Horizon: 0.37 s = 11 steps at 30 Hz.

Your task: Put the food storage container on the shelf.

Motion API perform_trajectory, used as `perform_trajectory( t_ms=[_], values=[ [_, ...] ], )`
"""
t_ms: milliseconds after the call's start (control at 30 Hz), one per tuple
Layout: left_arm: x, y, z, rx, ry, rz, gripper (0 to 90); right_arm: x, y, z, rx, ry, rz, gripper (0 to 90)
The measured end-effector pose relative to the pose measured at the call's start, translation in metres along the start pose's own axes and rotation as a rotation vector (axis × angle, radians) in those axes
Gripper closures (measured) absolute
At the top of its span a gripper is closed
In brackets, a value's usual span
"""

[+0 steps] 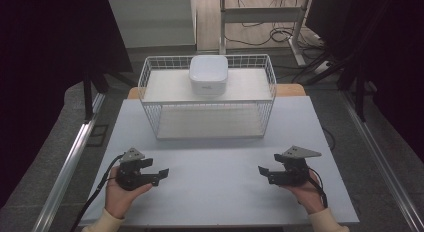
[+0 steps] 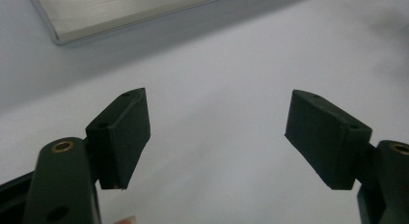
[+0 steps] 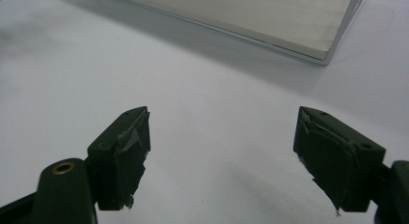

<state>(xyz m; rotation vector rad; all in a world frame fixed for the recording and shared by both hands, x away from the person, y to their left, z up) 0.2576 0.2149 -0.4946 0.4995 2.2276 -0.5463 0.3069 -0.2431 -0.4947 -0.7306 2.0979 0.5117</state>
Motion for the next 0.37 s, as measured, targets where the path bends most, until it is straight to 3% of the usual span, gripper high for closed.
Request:
perform_trajectory(
  t_ms=[167, 233, 267, 367],
  values=[
    [0.0007, 0.0001, 0.0018, -0.002, 0.006, 0.011, 23.6, -0.0006, 0.0, -0.001, 0.001, -0.008, -0.002, 20.6],
    [-0.0001, 0.0002, 0.0022, 0.011, 0.005, -0.004, 23.6, -0.0013, -0.0004, -0.0024, -0.021, -0.018, 0.019, 20.6],
    [-0.0014, 0.0006, 0.002, 0.03, 0.002, -0.018, 23.6, -0.0032, -0.0019, -0.0049, -0.059, -0.053, 0.066, 20.7],
    [-0.0041, 0.0023, 0.0022, 0.041, -0.009, -0.033, 23.7, -0.0049, -0.004, -0.0074, -0.052, -0.066, 0.078, 20.4]
  ],
)
Point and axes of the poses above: each handheld gripper's, and its own axes: z roughly forward along the jaws, x roughly out of its underside, y roughly to its left, the point moved 1 cm from there along z, roughly forward along the jaws, and after that the axes turned 2 degrees about -y, right-handed, at the moved point
